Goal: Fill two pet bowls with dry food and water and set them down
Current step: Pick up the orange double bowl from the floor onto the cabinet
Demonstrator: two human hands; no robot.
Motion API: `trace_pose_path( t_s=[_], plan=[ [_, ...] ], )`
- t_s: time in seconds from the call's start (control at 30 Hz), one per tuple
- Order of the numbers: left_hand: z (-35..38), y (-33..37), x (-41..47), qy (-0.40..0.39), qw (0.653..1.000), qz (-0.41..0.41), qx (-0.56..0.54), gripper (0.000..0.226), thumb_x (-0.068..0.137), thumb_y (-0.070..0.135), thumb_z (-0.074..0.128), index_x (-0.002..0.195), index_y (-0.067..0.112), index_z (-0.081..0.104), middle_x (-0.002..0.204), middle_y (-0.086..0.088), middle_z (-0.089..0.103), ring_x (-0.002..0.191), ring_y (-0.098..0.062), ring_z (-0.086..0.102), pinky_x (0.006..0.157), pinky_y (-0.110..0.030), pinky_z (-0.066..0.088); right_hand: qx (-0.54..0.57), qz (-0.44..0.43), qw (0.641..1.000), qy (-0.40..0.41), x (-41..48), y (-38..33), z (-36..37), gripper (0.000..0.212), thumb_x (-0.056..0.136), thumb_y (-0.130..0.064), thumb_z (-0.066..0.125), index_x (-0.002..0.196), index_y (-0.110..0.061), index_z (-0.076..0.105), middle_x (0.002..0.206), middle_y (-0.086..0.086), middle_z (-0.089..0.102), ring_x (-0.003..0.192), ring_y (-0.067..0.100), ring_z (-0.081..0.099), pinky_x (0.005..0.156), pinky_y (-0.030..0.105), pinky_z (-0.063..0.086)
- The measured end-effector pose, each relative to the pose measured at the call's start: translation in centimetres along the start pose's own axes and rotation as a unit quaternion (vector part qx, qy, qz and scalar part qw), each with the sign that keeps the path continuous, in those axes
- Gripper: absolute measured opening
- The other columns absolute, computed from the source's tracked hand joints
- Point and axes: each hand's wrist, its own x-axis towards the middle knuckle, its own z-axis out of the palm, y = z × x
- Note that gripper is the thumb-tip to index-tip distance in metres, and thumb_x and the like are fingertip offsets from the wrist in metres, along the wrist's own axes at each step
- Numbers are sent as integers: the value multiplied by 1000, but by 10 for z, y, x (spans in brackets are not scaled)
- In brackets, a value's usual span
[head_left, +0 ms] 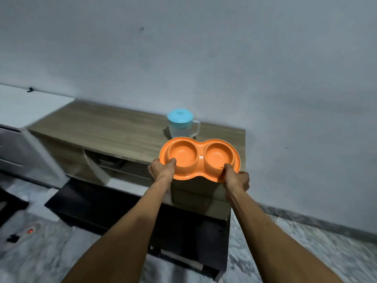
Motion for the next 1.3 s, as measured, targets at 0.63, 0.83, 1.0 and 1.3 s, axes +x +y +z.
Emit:
trace_pose_path(
  t_s=[0.63, 0.83, 1.0, 1.3],
  plan=[
    [-130, 17, 260, 79, 996, -36, 32, 56, 80, 30, 76, 121, -4, 60, 123, -21, 59, 115, -38, 58, 97, -40, 47, -69, 63, 994, -59, -13, 4, 318, 55, 84, -34, 71, 125, -6, 48, 123, 21, 58, 112, 40, 57, 97, 51, 49],
    [-114, 22, 321, 31, 998, -24, 53, 43, 72, 39, 77, 96, 4, 72, 93, -20, 73, 86, -38, 70, 80, -50, 58, -74, 64, 995, -13, 10, 2, 364, 57, 81, -37, 73, 123, -6, 49, 121, 20, 60, 109, 39, 59, 95, 53, 50],
    [-95, -6, 396, -28, 993, -42, 102, 66, 48, 63, 67, 96, 16, 71, 94, -11, 73, 87, -34, 70, 76, -49, 60, -76, 68, 994, 41, 25, 7, 394, 59, 74, -40, 75, 116, -5, 54, 113, 21, 64, 99, 41, 64, 88, 53, 55],
    [-84, 16, 420, -87, 977, -39, 190, 59, 62, 56, 74, 99, 10, 73, 98, -13, 73, 88, -35, 69, 75, -41, 60, -86, 96, 985, 119, 39, 13, 422, 61, 78, -41, 73, 123, -5, 54, 117, 20, 60, 104, 41, 61, 90, 54, 54]
  ],
)
